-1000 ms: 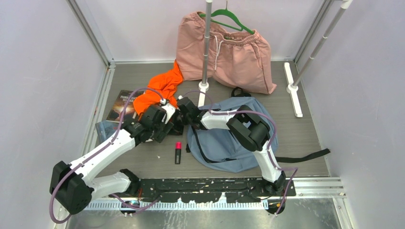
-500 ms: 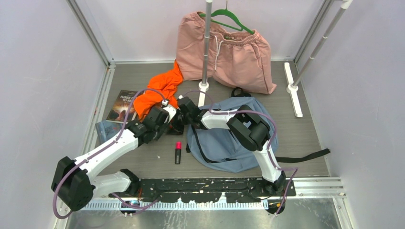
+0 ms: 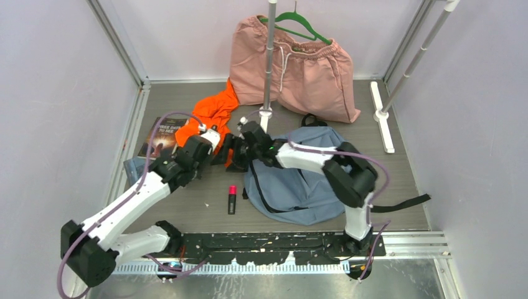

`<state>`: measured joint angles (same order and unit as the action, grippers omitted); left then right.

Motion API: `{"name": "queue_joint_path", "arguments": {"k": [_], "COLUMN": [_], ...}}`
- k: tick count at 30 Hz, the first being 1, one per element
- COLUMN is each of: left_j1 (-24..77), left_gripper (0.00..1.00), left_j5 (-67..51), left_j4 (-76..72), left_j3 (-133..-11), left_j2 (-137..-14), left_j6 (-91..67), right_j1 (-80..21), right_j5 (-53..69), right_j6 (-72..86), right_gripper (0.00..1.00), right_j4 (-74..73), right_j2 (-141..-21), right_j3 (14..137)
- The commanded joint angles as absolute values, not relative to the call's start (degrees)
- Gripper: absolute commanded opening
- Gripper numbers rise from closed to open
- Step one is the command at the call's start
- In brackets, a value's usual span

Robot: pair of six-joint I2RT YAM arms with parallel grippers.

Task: Pack the student bag
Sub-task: Pick up the book from the center of the board.

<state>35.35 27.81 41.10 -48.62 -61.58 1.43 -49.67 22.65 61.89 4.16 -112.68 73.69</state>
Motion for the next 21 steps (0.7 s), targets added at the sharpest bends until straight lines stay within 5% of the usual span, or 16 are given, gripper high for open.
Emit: {"name": "queue_joint_path", "arguments": {"k": [1,6,17,21], "left_j1": [35.5,35.3,35.0,34.7], "left_gripper": [0.00,0.00,0.00,0.00], "left_j5": [24.8,16.2,-13.1,-22.6], "left_j4": [42.5,47.0,59.7,64.1], "left_j3": [-57.0,-65.6,-82.4,-85.1], "left_j2": [-51.5,-46.3,-52.5,-55.3], "left_j6": [-5.6,-11.2,-12.9,-10.6], "right_j1": [-45.7,-40.5,-25.3,-24.8], "right_j5": [19.0,19.7,47.7,50.8], "right_j6": [56.2,52.5,60.9,48.8], "right_gripper": [0.78,0.87,0.94,0.95], "right_j4": [1.4,1.5,28.0,15.9], "right_j2": [-98.3,-87.1,-81.5,-76.2], "right_j3": [67.3,62.5,57.5,57.5]}}
